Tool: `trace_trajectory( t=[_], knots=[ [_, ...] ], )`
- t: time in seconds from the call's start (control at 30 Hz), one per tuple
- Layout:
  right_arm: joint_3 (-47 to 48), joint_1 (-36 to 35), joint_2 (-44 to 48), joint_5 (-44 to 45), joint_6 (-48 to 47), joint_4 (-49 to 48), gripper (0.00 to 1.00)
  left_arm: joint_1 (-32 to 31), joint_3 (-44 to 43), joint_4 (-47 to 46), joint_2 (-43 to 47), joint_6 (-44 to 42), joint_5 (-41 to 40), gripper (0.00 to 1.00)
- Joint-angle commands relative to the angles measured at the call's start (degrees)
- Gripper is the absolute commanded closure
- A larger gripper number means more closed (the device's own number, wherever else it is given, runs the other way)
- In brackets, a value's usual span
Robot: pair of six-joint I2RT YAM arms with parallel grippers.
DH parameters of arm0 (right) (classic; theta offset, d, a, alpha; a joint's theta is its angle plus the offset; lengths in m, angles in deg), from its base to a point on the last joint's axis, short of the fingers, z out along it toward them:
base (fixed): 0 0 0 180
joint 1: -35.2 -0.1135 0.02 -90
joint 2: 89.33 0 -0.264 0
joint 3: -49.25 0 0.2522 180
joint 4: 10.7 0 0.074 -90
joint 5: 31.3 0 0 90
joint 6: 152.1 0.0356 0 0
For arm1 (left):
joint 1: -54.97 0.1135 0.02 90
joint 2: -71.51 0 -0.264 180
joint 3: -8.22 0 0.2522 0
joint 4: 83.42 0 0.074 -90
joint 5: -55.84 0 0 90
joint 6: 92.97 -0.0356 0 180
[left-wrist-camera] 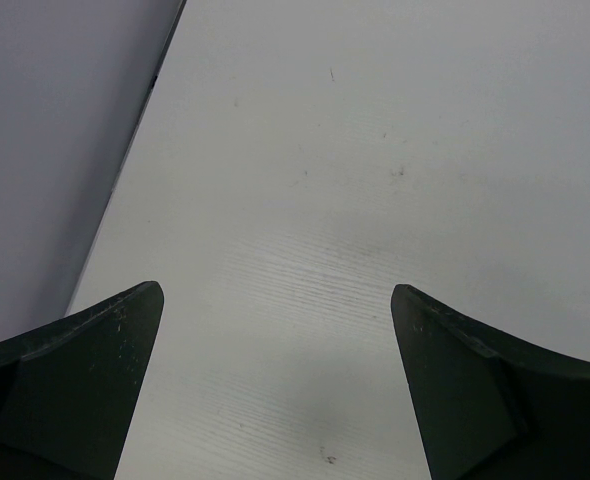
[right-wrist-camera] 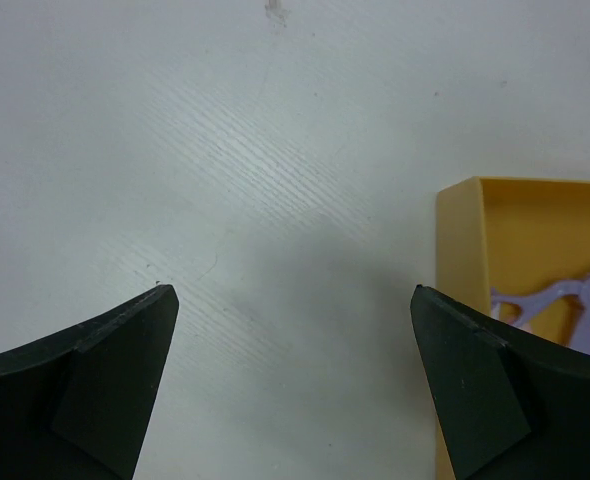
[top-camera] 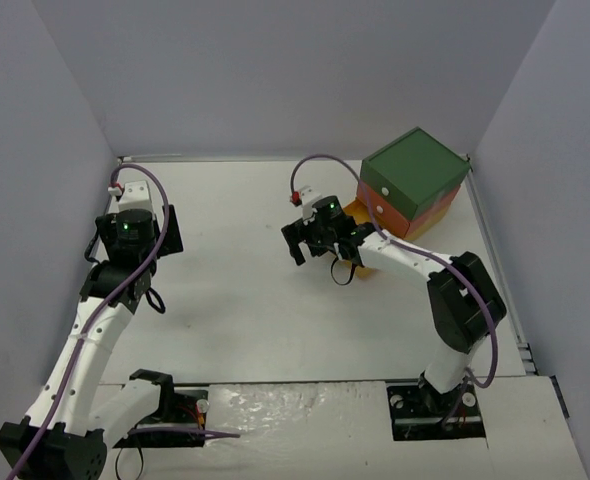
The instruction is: Organize the makeup
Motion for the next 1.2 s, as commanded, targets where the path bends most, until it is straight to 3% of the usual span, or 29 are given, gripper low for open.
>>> trace_trajectory(
  t=[0.0, 0.43, 0.83, 1.17],
  knots=[
    [2.56, -0.49, -5.46, 0.28, -0.73, -0.80, 0.00, 0.35, -1.14, -2.80, -0.24, 0.69, -0.45, 0.03],
    [2.81, 2.32, -7.66, 17.13, -3.18, -0.56, 0.00, 0.35, -1.17, -2.86, -0.30, 0.78, -0.42, 0.03],
    [3.44, 8.64, -8.78, 23.89, -5.41, -0.56, 0.00, 0.35, -1.16, -2.86, -0.74, 0.61, -0.42, 0.03],
    [7.35, 9.48, -13.13, 31.40, -7.13, -0.60, 0.00, 0.35, -1.08, -2.86, -0.61, 0.65, -0.69, 0.03]
  ],
)
